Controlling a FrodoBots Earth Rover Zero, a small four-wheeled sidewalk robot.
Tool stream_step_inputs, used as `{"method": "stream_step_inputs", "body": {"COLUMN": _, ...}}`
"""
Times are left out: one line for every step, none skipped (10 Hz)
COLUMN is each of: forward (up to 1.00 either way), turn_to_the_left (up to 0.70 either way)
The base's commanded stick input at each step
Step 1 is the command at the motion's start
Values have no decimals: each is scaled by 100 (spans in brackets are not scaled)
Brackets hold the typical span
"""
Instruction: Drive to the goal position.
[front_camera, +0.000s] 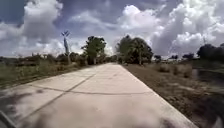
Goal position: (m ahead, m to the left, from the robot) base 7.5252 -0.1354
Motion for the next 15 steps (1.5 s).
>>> {"method": "stream_step_inputs", "body": {"forward": 85, "turn_to_the_left": 0}}
{"method": "stream_step_inputs", "body": {"forward": 85, "turn_to_the_left": 0}}
{"method": "stream_step_inputs", "body": {"forward": 85, "turn_to_the_left": 0}}
{"method": "stream_step_inputs", "body": {"forward": 85, "turn_to_the_left": 0}}
{"method": "stream_step_inputs", "body": {"forward": 85, "turn_to_the_left": 0}}
{"method": "stream_step_inputs", "body": {"forward": 85, "turn_to_the_left": 0}}
{"method": "stream_step_inputs", "body": {"forward": 85, "turn_to_the_left": 0}}
{"method": "stream_step_inputs", "body": {"forward": 85, "turn_to_the_left": 0}}
{"method": "stream_step_inputs", "body": {"forward": 85, "turn_to_the_left": 0}}
{"method": "stream_step_inputs", "body": {"forward": 85, "turn_to_the_left": 0}}
{"method": "stream_step_inputs", "body": {"forward": 85, "turn_to_the_left": 0}}
{"method": "stream_step_inputs", "body": {"forward": 85, "turn_to_the_left": 0}}
{"method": "stream_step_inputs", "body": {"forward": 85, "turn_to_the_left": 0}}
{"method": "stream_step_inputs", "body": {"forward": 85, "turn_to_the_left": 0}}
{"method": "stream_step_inputs", "body": {"forward": 85, "turn_to_the_left": 0}}
